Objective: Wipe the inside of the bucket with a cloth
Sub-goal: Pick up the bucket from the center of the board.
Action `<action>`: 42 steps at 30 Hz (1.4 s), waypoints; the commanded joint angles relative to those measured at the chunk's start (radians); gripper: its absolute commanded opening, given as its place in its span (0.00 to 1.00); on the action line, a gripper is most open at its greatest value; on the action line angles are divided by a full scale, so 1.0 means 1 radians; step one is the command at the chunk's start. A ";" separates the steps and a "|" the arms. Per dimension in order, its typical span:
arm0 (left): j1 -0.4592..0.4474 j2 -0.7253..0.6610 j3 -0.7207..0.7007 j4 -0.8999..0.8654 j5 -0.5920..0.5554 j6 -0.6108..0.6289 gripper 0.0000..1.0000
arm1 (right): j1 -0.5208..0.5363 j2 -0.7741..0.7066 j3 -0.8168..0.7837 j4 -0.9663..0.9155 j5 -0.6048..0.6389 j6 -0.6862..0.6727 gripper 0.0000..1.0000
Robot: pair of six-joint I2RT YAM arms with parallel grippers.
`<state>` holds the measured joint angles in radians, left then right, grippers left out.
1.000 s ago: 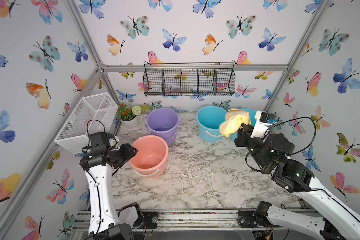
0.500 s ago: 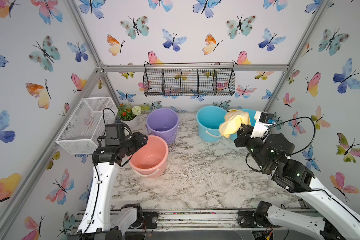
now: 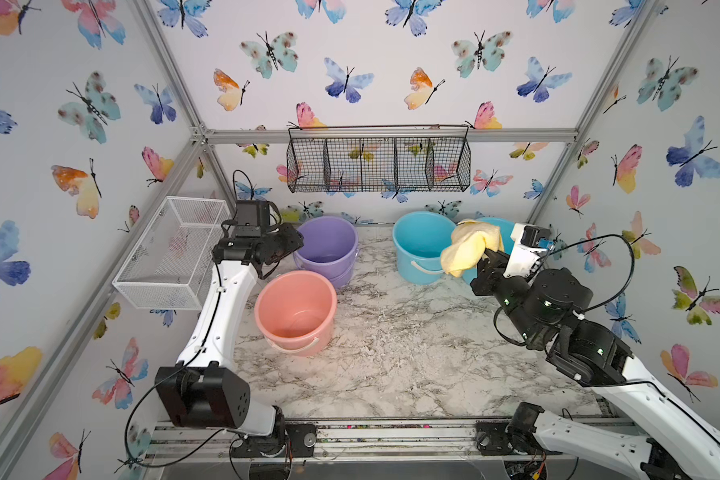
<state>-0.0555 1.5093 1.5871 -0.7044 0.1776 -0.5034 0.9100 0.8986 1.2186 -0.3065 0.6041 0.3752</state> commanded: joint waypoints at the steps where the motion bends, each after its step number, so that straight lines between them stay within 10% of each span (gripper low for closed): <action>1: -0.003 0.092 0.087 -0.042 -0.092 0.094 0.49 | -0.002 -0.006 0.007 0.005 0.017 0.011 0.03; 8: -0.003 0.283 0.229 -0.098 -0.147 0.147 0.53 | -0.002 -0.004 0.018 -0.011 0.017 0.021 0.03; 18: 0.002 0.421 0.236 -0.110 -0.112 0.142 0.32 | -0.002 -0.010 0.022 -0.036 0.043 0.034 0.03; 42: 0.003 0.392 0.261 -0.008 0.006 0.090 0.02 | -0.002 -0.006 0.034 -0.055 0.054 0.041 0.03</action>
<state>-0.0525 1.9442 1.8057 -0.7406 0.1307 -0.3916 0.9100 0.8986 1.2201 -0.3439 0.6365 0.4034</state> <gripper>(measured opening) 0.127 0.069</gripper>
